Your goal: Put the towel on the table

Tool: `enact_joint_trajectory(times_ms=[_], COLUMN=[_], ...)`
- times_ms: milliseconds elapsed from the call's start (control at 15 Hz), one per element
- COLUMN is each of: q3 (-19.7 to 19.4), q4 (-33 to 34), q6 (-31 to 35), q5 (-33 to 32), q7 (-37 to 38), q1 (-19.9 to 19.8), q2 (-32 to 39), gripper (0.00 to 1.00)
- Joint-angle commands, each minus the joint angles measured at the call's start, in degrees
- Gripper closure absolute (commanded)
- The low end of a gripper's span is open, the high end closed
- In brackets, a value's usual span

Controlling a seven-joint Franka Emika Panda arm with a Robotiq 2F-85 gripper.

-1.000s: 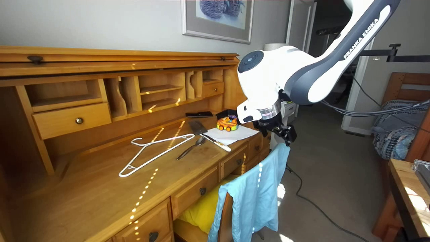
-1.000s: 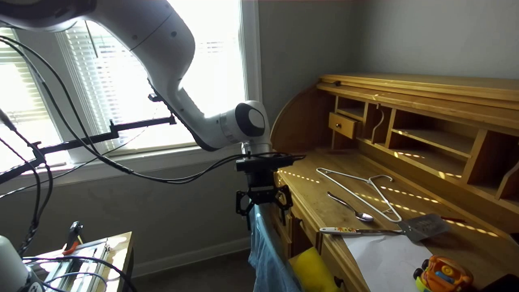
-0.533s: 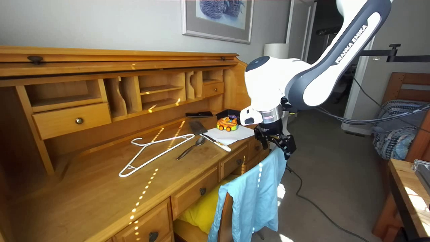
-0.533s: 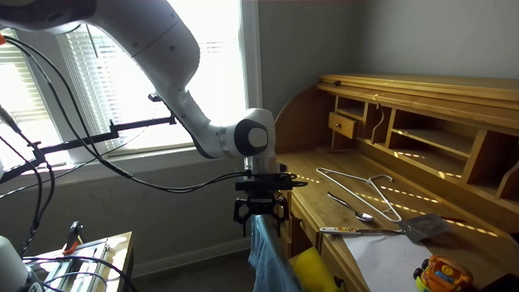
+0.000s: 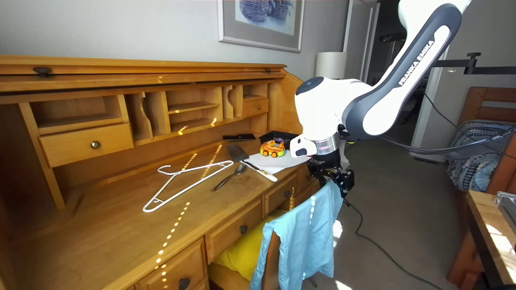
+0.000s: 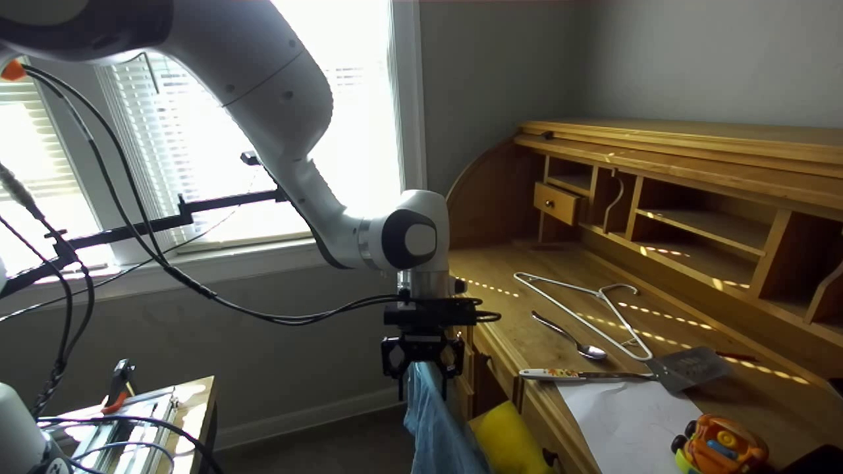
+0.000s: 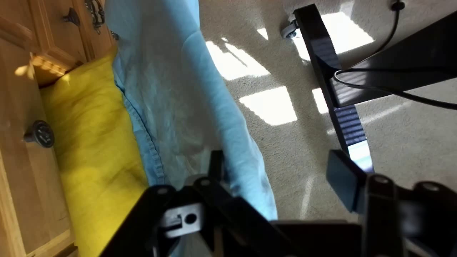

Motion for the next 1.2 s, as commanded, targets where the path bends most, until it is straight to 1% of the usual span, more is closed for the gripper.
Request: enact_joint_trajectory(times_ms=[0, 333, 400, 467, 533, 800, 1000, 1067, 1133], q3=[-0.47, -0.86, -0.95, -1.01, -1.01, -1.35, -1.59, -1.47, -1.39], q4=[-0.34, 0.33, 0.35, 0.35, 0.26, -0.99, -2.68, -2.81, -3.02], q6=[0.25, 0.76, 0.91, 0.96, 0.85, -0.08, -0.62, -1.13, -1.56], q5=[1.21, 0.77, 0.64, 0.43, 0.39, -0.67, -1.93, -1.93, -1.94], q7=[-1.07, -0.89, -0.84, -1.12, -1.67, -1.28, 0.13, 0.12, 0.46], q1=[0.77, 1.09, 1.16, 1.21, 1.29, 2.44, 3.80, 4.09, 4.45], q2=[-0.61, -0.76, -0.85, -0.99, -1.16, -3.96, -7.39, -8.12, -9.03], gripper=[0.55, 0.89, 0.95, 0.99, 0.95, 0.95, 0.96, 1.00, 1.00])
